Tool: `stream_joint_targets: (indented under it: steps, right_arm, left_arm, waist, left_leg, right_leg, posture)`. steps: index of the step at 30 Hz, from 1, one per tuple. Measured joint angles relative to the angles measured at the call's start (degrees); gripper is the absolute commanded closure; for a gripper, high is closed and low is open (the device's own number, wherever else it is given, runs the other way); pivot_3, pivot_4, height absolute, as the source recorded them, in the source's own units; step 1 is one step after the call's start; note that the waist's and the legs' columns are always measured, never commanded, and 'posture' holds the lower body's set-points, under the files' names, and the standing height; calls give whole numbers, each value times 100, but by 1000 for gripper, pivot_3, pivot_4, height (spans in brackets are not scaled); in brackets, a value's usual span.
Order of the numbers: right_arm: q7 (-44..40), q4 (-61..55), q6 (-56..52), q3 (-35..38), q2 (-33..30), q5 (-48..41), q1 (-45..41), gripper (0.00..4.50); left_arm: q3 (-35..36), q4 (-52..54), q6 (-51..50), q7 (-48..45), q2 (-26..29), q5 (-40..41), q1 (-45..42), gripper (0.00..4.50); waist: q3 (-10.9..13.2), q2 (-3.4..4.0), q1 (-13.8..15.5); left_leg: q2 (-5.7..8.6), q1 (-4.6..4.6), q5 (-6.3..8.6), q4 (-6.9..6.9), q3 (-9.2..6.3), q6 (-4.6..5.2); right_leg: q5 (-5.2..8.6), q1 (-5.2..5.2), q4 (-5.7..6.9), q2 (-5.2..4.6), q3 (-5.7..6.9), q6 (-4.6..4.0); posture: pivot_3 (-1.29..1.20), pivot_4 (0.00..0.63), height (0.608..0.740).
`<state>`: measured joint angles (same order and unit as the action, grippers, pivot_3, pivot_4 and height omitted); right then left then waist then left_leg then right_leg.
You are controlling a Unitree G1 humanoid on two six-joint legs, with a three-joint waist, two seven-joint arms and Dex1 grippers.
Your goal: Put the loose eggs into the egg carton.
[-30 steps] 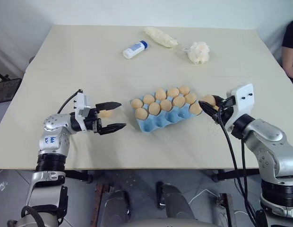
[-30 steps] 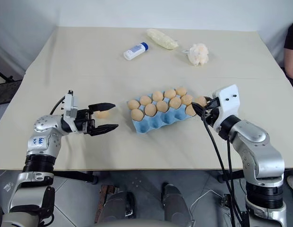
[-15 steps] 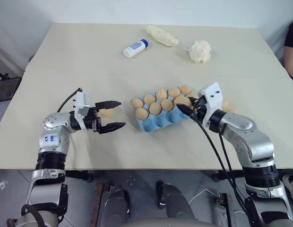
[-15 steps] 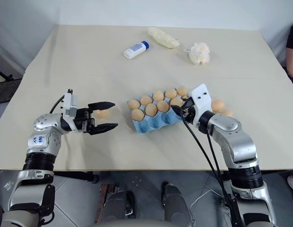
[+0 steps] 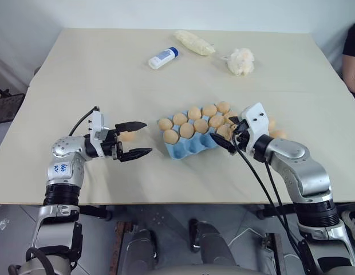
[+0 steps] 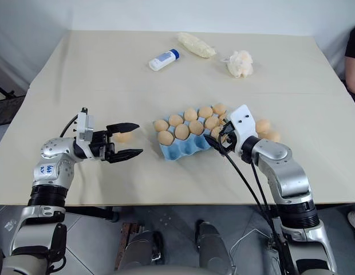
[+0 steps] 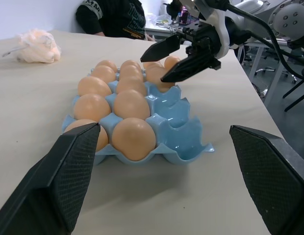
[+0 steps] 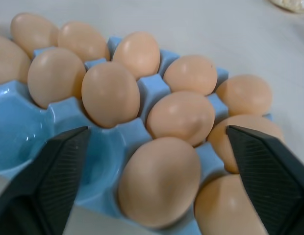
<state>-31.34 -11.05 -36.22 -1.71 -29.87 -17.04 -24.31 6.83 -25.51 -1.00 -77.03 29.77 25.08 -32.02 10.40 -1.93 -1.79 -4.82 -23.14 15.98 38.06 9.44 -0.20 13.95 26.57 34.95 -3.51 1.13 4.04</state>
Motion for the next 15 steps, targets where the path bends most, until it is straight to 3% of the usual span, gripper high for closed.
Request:
stream_joint_targets:
  steps: [8,15]
  right_arm:
    - [-183,-502,2,452,-295,-224,157,35]
    - [-647,-1316,46,1487,-758,-750,1503,35]
  left_arm:
    - [2,-15,30,-19,-1,0,-5,0]
    - [5,-84,48,-85,15,1,-39,0]
  waist:
    - [0,0,17]
    - [0,-1,36]
  left_leg:
    - [1,-1,0,0,-1,0]
    - [3,-2,1,-1,-7,0]
  right_leg:
    - [0,-1,-2,0,1,0]
    - [0,-6,-11,-1,6,1]
  posture:
    - [0,150,740]
    - [0,150,740]
